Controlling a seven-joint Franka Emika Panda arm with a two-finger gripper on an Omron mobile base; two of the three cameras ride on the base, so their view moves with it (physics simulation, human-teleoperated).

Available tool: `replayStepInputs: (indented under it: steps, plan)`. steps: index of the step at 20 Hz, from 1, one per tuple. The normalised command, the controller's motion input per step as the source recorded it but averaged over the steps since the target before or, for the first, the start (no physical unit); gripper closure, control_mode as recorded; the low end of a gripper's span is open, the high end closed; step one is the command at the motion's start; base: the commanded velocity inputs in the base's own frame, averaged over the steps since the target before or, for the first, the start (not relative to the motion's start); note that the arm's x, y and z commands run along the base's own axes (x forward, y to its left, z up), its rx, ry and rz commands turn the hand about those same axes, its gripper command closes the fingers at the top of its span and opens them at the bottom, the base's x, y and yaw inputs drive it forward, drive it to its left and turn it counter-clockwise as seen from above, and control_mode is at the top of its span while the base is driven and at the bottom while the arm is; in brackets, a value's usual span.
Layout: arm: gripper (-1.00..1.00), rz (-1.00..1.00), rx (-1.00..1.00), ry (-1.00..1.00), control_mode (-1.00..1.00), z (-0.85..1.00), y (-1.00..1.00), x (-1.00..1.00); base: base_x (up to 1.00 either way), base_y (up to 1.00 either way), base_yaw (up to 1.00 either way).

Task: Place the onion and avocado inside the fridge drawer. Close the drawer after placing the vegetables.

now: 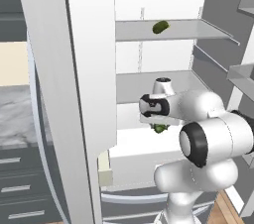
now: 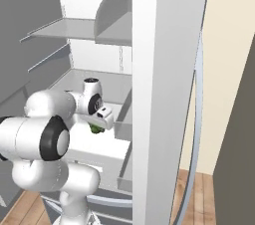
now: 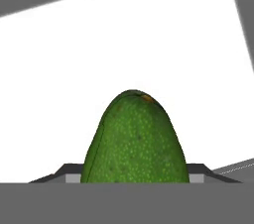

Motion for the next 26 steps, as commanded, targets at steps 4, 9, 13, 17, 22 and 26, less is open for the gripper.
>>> replayStepInputs:
  steps: [4, 9, 13, 17, 22, 26]
  plan:
    - [1.00, 0.06, -0.03, 0.05, -1.00, -0.67, 0.02, 0.06, 0.00, 0.00, 0.00]
    - [1.00, 0.07, 0.01, 0.00, -1.00, -0.44, -0.01, -0.05, 0.00, 0.00, 0.00]
    - [1.00, 0.07, 0.00, 0.08, -1.00, -0.06, 0.00, -0.01, 0.00, 0.00, 0.00]
    - [1.00, 0.06, 0.00, 0.16, -1.00, -0.01, 0.00, -0.06, 0.00, 0.00, 0.00]
    - [1.00, 0.07, 0.00, 0.16, -1.00, -0.02, 0.00, -0.15, 0.00, 0.00, 0.00]
    - [1.00, 0.04, 0.03, 0.03, -1.00, 0.00, -0.09, -0.65, 0.00, 0.00, 0.00]
